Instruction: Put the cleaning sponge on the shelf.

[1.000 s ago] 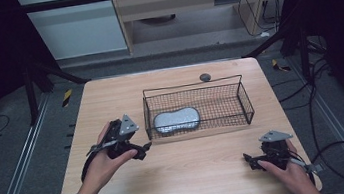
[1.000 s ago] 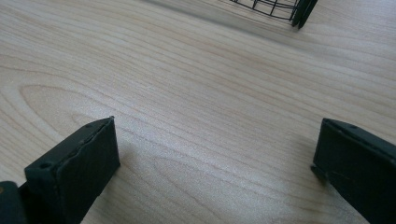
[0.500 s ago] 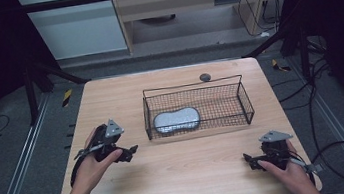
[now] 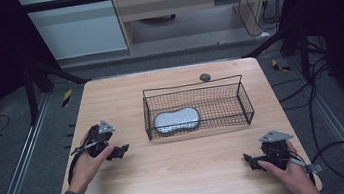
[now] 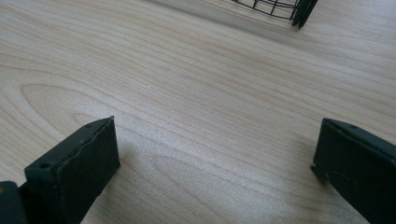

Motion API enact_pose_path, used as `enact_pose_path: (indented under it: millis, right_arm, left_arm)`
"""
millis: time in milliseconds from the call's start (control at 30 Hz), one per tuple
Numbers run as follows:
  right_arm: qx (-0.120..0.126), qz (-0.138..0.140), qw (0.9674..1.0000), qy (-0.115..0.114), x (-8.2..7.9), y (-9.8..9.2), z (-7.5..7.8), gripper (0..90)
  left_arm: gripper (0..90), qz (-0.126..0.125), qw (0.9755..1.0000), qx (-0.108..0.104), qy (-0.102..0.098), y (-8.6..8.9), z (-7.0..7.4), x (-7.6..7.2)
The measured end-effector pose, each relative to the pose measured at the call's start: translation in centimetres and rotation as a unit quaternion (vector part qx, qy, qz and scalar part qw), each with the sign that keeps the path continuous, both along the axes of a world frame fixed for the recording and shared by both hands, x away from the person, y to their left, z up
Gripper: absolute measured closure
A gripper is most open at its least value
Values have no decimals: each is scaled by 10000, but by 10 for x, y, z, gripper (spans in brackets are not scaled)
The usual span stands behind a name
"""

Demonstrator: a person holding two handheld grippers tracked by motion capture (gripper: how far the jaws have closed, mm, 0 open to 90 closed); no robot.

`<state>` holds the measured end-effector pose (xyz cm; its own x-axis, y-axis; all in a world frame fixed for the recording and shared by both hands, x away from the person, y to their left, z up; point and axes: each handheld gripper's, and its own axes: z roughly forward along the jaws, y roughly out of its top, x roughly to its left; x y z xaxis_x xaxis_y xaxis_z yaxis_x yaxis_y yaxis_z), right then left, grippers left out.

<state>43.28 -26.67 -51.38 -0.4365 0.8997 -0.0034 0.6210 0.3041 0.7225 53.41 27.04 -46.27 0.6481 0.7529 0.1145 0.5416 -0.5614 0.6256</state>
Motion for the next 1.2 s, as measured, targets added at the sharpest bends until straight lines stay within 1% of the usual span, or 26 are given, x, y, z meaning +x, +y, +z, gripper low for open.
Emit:
enact_pose_path:
  millis: [167, 233, 300, 333, 367, 400, 500, 567, 667, 700, 733, 767, 900, 1033, 1067, 1133, 1200]
  right_arm:
    - [-3, 7, 10000, -5, 0, 0, 0, 3]
    - [-3, 13, 10000, -3, 0, 0, 0, 4]
    - [-8, 24, 10000, -7, 0, 0, 0, 3]
    - [-10, 28, 10000, -8, 0, 0, 0, 4]
    - [-3, 21, 10000, -2, 0, 0, 0, 3]
    - [-9, 23, 10000, -6, 0, 0, 0, 3]
    - [-10, 23, 10000, -6, 0, 0, 0, 4]
    - [-10, 29, 10000, -7, 0, 0, 0, 3]
    - [-3, 17, 10000, -1, 0, 0, 0, 4]
    - [-6, 19, 10000, -2, 0, 0, 0, 4]
    - [-5, 23, 10000, -3, 0, 0, 0, 3]
    - [-10, 29, 10000, -8, 0, 0, 0, 4]
    - [-5, 18, 10000, -2, 0, 0, 0, 4]
    - [-5, 19, 10000, -2, 0, 0, 0, 3]
    - [-10, 30, 10000, -8, 0, 0, 0, 3]
    - [-11, 25, 10000, -8, 0, 0, 0, 4]
    - [-6, 18, 10000, -3, 0, 0, 0, 3]
  left_arm:
    - [37, 64, 9999, 14, 126, 3, -10, 9]
    - [37, 99, 9998, 41, 141, 3, -14, 12]
    - [37, 141, 9997, 23, 172, 4, -19, 15]
    - [37, 144, 9997, 56, 174, 4, -20, 17]
    - [37, 173, 9997, 51, 149, 4, -21, 18]
    - [37, 195, 9996, 37, 176, 5, -22, 19]
    - [37, 229, 9995, -72, 188, 6, -25, 23]
    - [37, 266, 9995, -58, 175, 7, -27, 26]
    - [37, 354, 9991, -106, 189, 8, -31, 30]
    - [34, 361, 9991, -144, 191, 8, -32, 31]
    - [34, 401, 9987, -224, 201, 9, -33, 32]
    - [37, 423, 9987, -227, 185, 9, -33, 33]
    - [27, 444, 9980, -393, 223, 12, -36, 36]
    - [5, 421, 9979, -442, 219, 11, -38, 36]
    - [0, 395, 9981, -426, 198, 11, -38, 36]
    - [0, 393, 9980, -470, 152, 11, -39, 36]
    - [0, 422, 9975, -572, 32, 12, -41, 34]
